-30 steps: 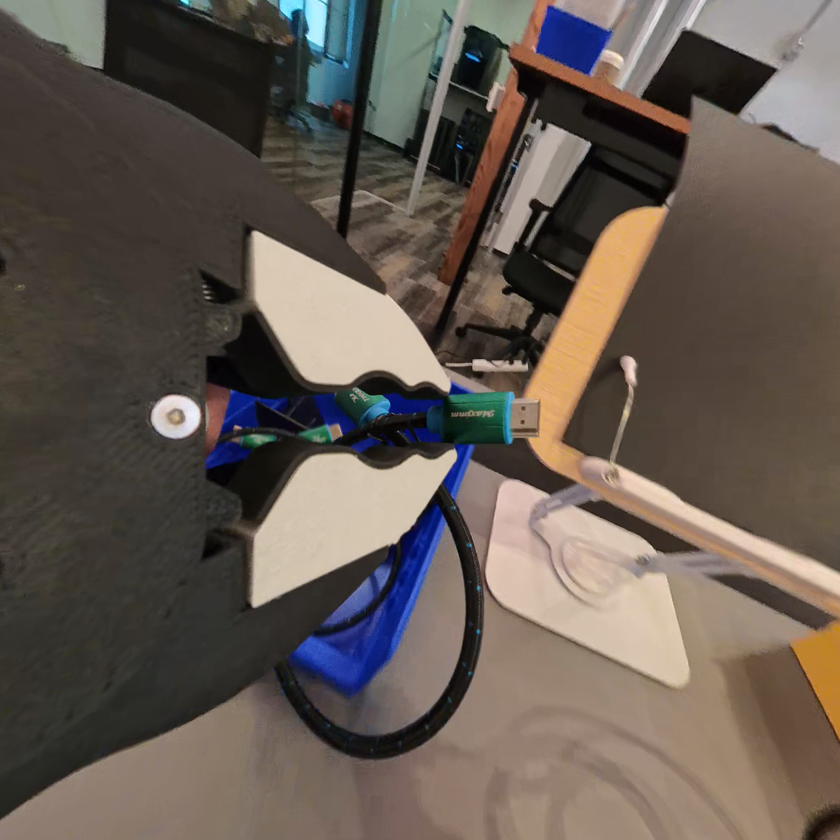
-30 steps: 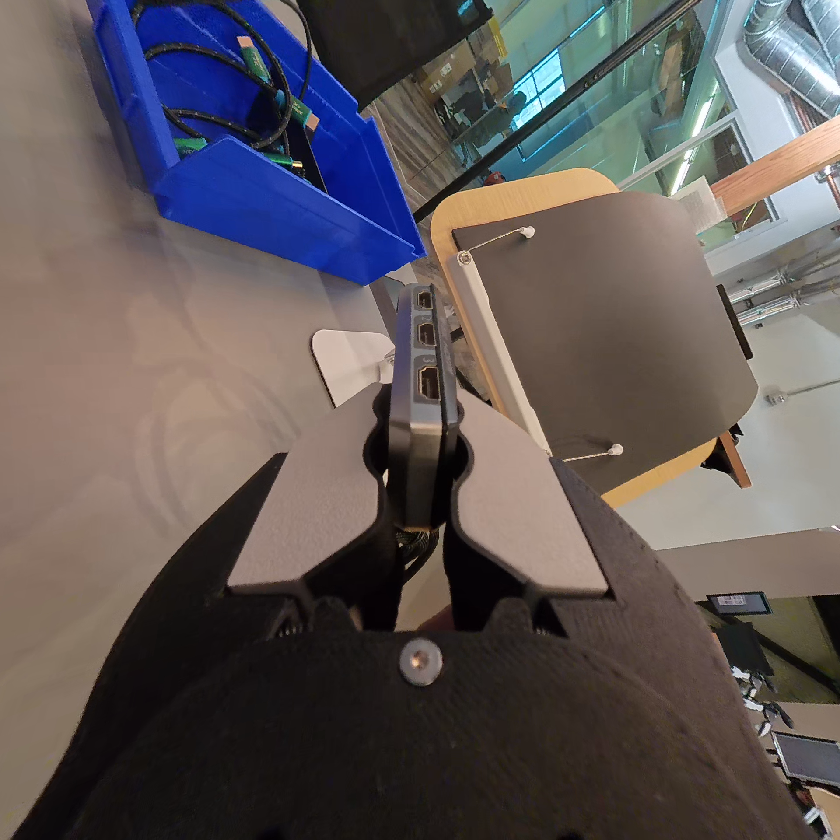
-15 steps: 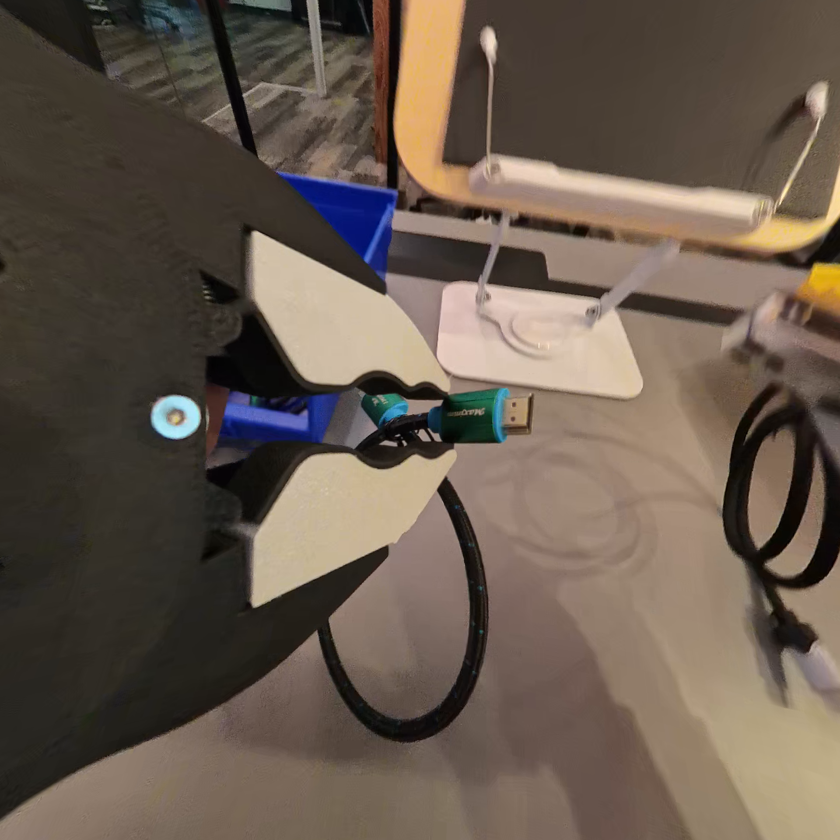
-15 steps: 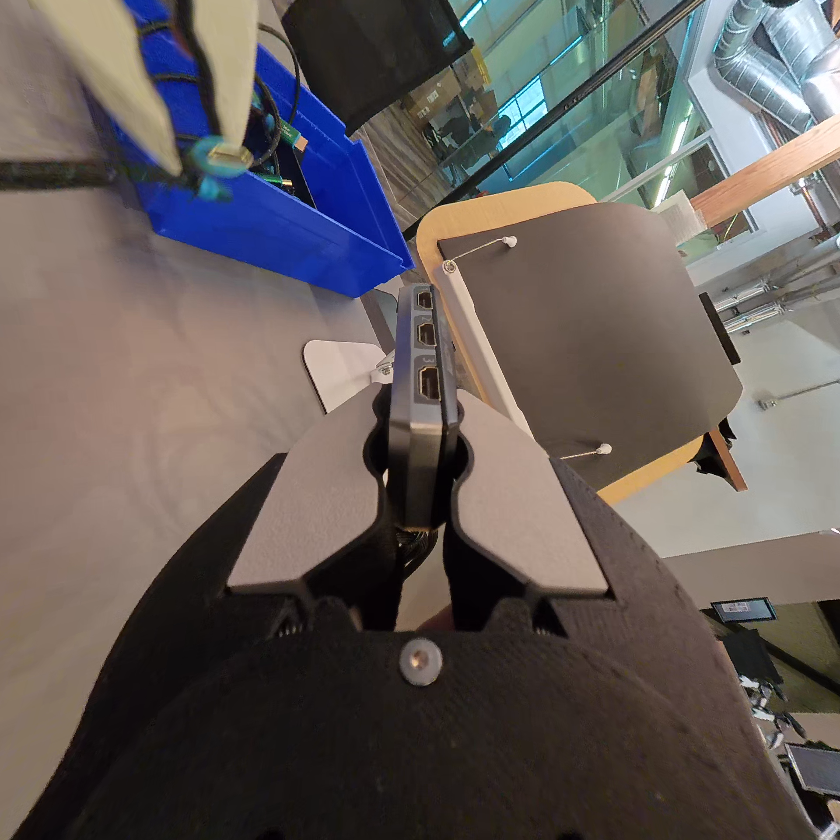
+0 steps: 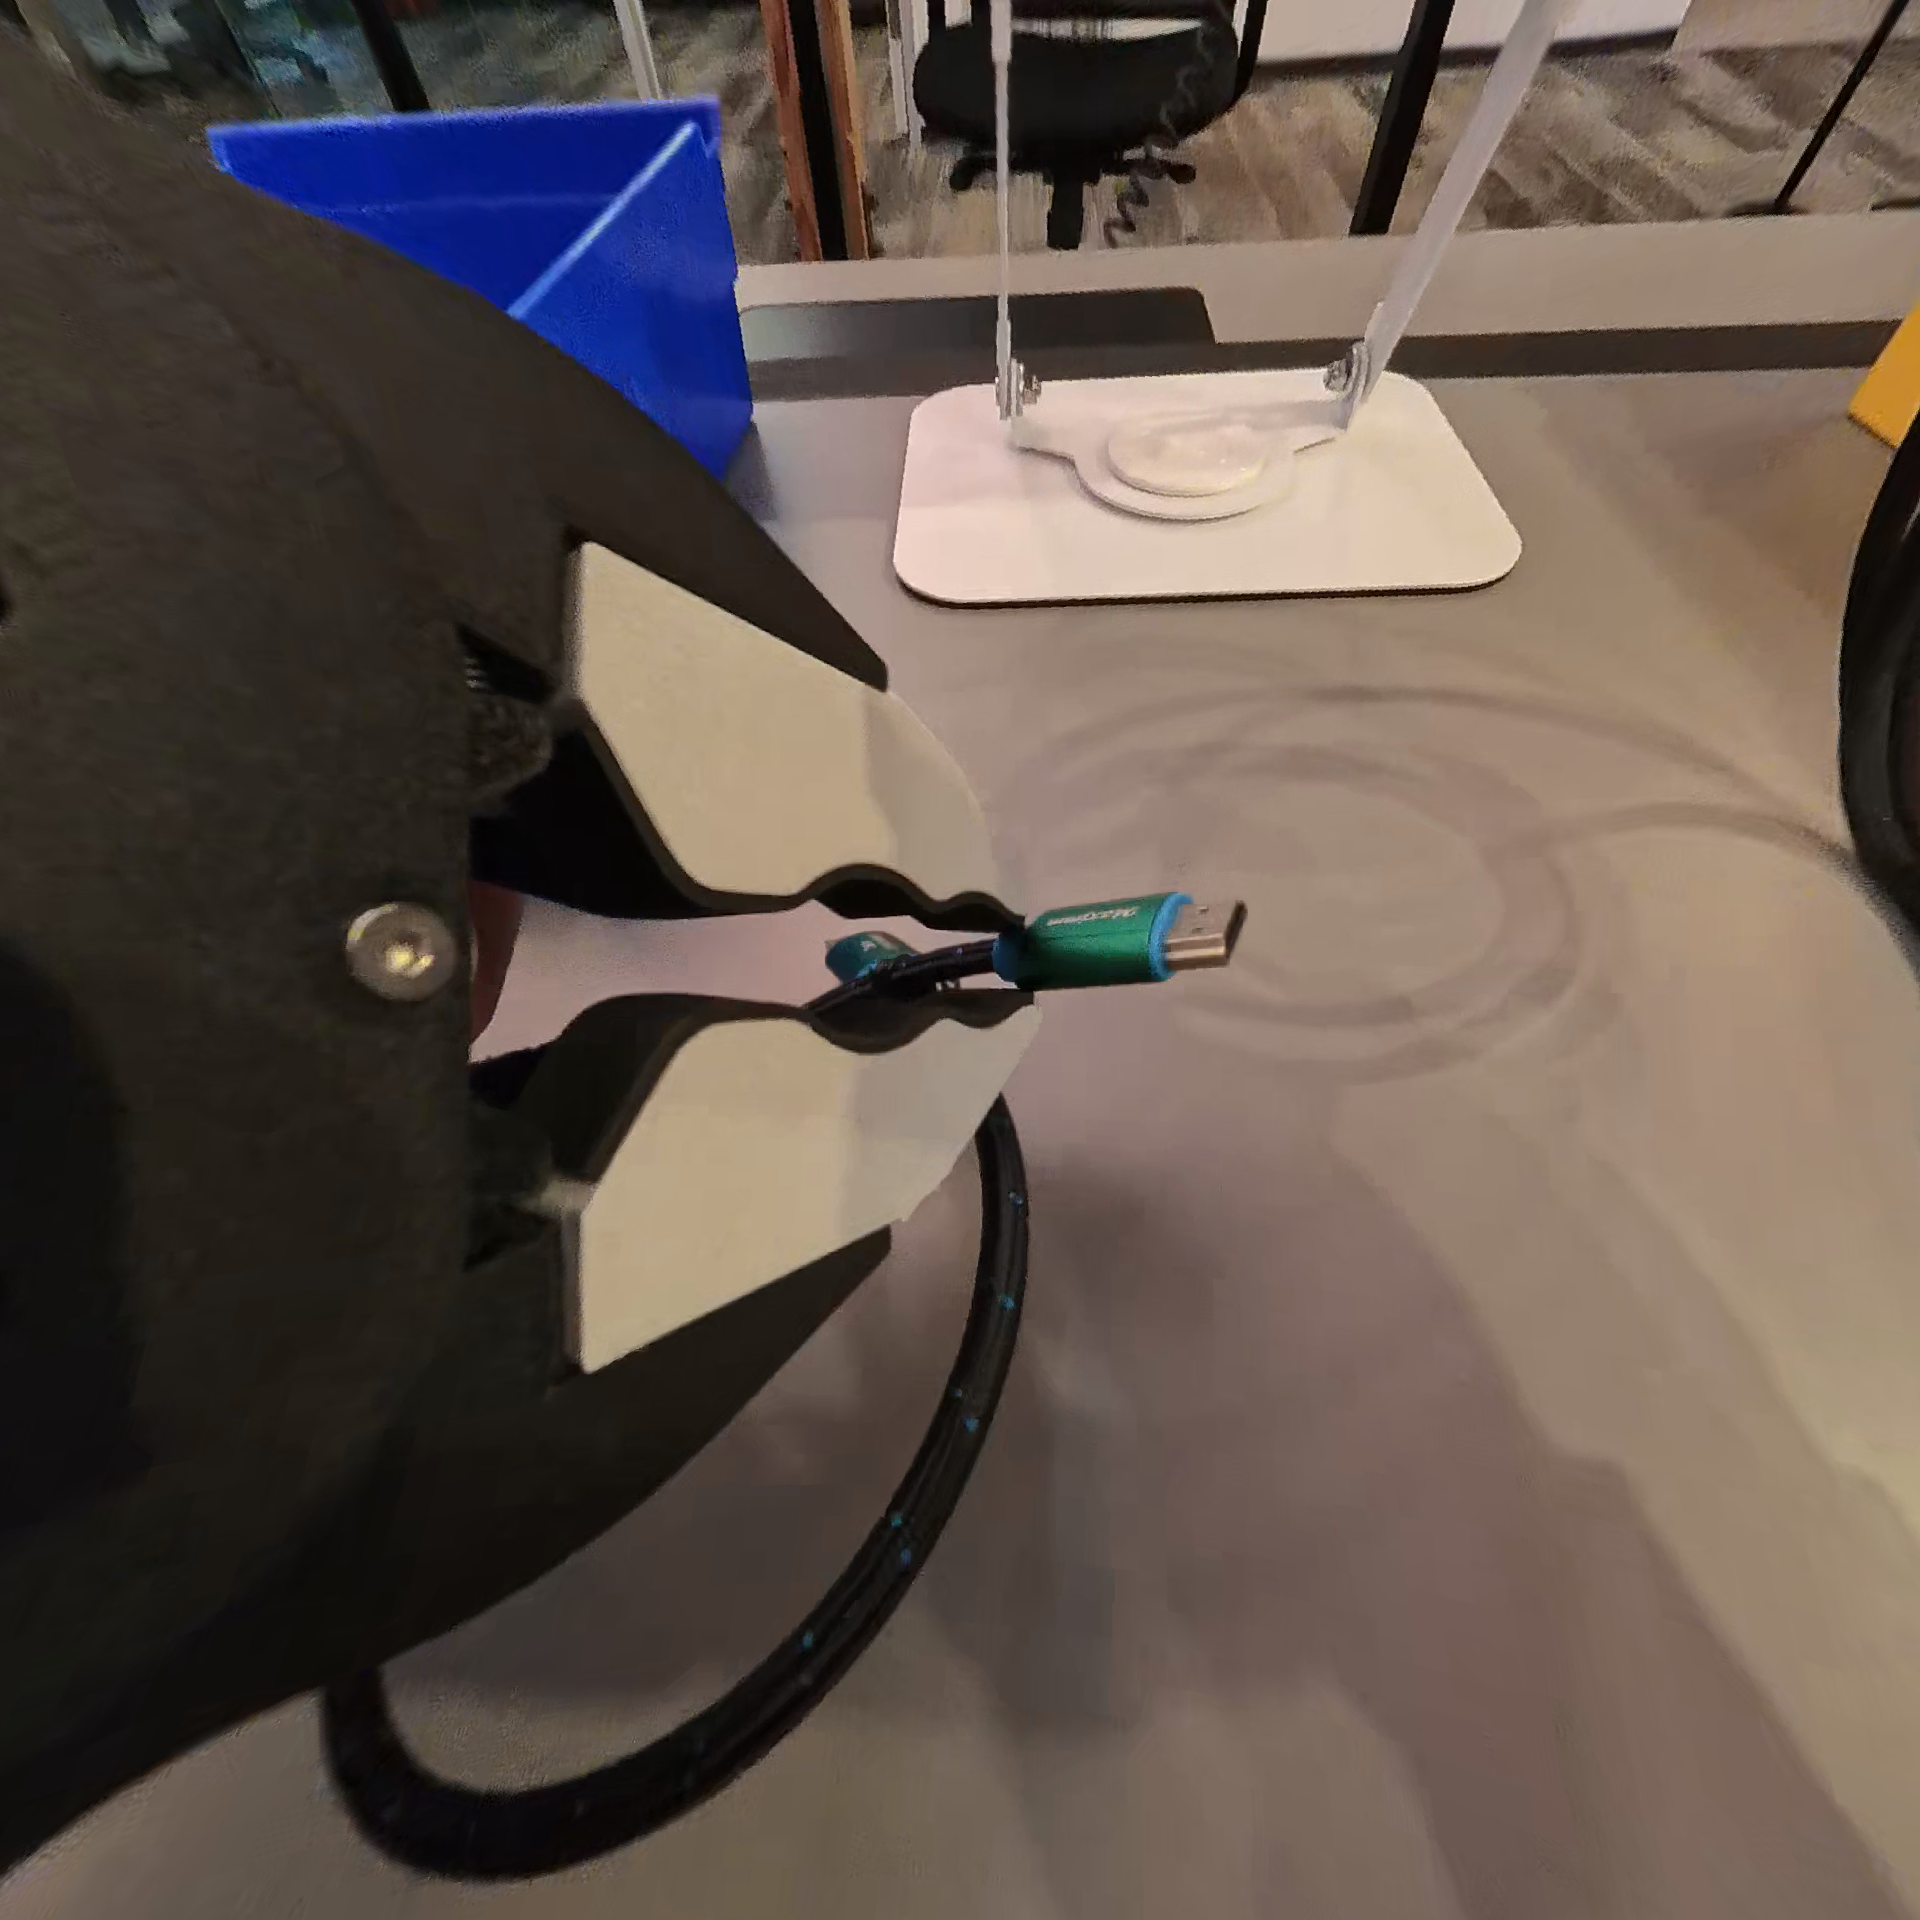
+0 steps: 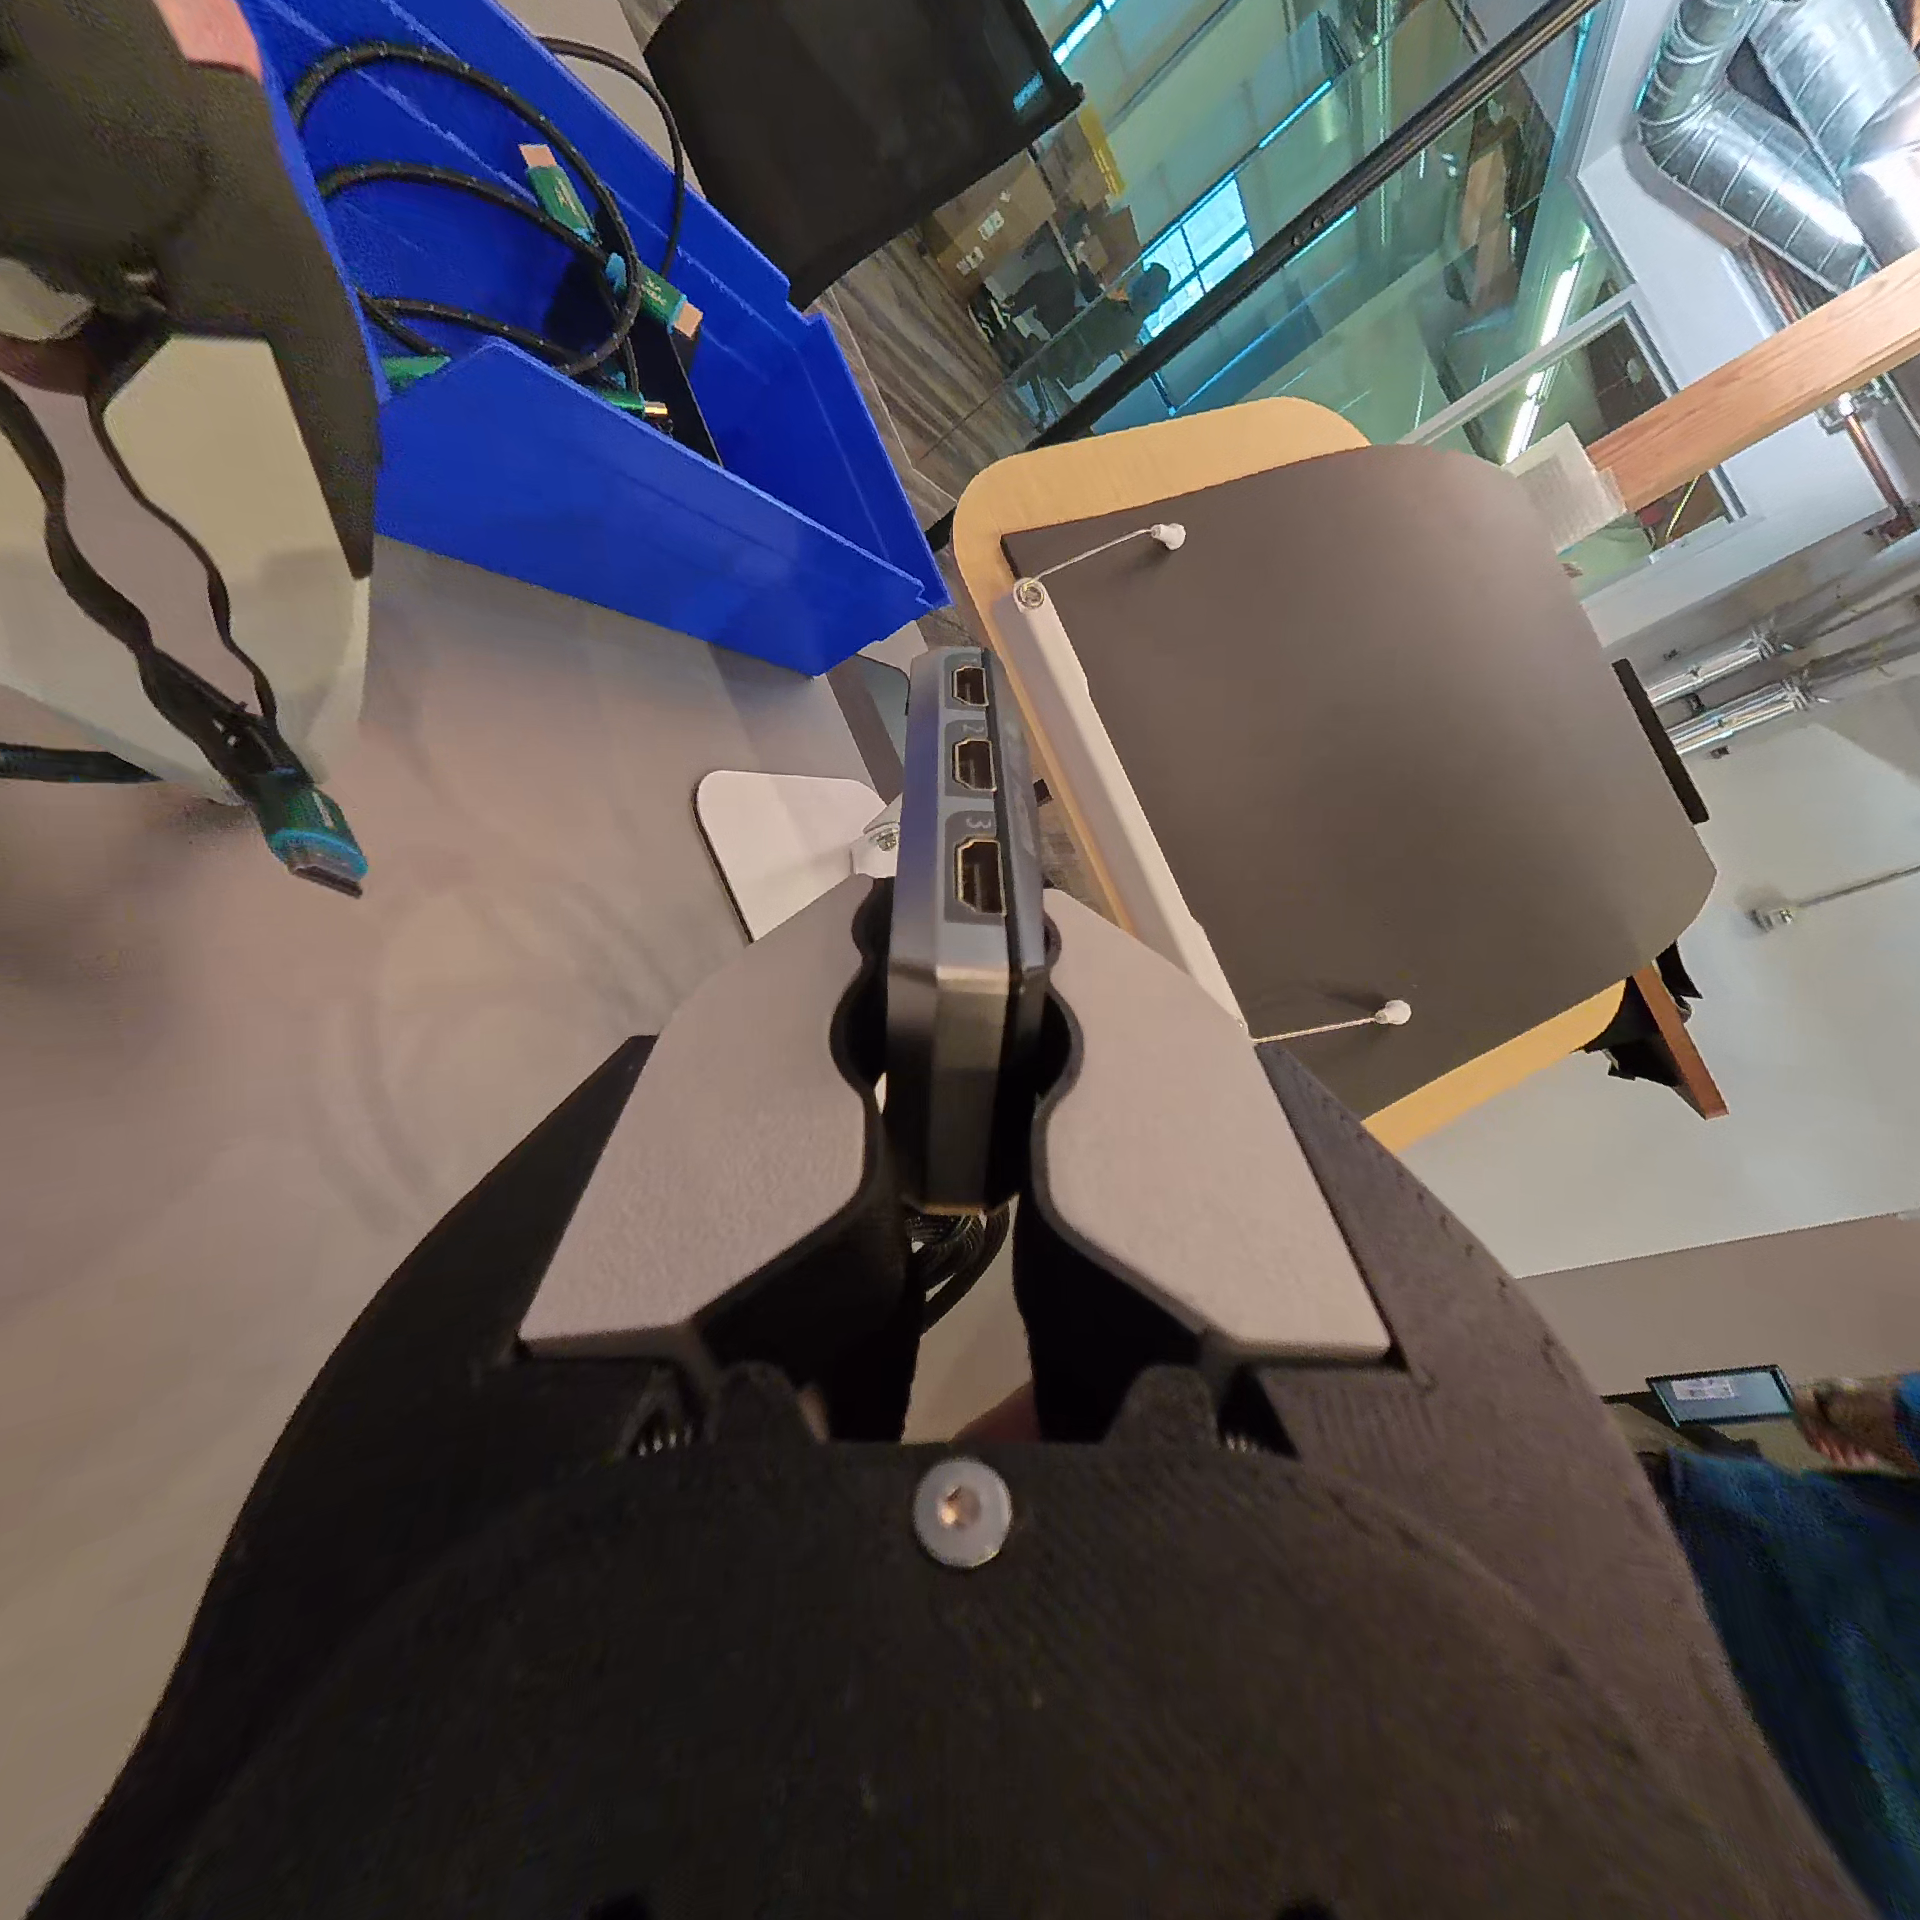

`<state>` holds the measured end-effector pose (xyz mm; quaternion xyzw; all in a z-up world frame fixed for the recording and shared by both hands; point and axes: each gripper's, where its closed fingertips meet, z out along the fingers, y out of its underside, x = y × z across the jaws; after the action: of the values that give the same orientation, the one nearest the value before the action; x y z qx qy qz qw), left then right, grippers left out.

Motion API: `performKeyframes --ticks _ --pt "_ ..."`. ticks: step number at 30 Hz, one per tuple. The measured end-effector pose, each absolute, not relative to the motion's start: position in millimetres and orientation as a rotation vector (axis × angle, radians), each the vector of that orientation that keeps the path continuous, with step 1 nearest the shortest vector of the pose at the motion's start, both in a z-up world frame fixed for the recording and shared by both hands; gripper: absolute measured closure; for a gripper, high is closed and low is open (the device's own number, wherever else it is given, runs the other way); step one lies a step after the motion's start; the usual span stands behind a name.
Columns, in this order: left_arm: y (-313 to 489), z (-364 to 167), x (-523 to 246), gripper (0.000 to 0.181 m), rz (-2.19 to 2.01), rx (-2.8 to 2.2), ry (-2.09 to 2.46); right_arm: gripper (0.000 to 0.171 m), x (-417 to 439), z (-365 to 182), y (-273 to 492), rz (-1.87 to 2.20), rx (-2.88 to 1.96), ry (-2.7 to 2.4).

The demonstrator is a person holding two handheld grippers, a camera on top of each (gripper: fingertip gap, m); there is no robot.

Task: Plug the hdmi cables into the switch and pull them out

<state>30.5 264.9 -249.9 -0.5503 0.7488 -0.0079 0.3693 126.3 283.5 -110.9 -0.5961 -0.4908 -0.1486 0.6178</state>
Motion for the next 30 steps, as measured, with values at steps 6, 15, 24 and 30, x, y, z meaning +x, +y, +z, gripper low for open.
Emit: performKeyframes --ticks 6,15,24,30 --pt "271 -247 29 0.159 -0.038 -1.421 1.841 0.15 126 -112 284 -0.338 -1.373 -1.134" --pt "281 -220 30 0.141 0.017 -1.376 1.755 0.15 125 -113 283 -0.335 -1.373 -1.142" --pt "282 -122 61 0.126 0.123 -1.071 1.538 0.15 112 -124 279 -0.31 -1.371 -1.22" --pt "279 -113 81 0.132 0.208 -0.957 1.642 0.15 100 -129 271 -0.269 -1.353 -1.301"
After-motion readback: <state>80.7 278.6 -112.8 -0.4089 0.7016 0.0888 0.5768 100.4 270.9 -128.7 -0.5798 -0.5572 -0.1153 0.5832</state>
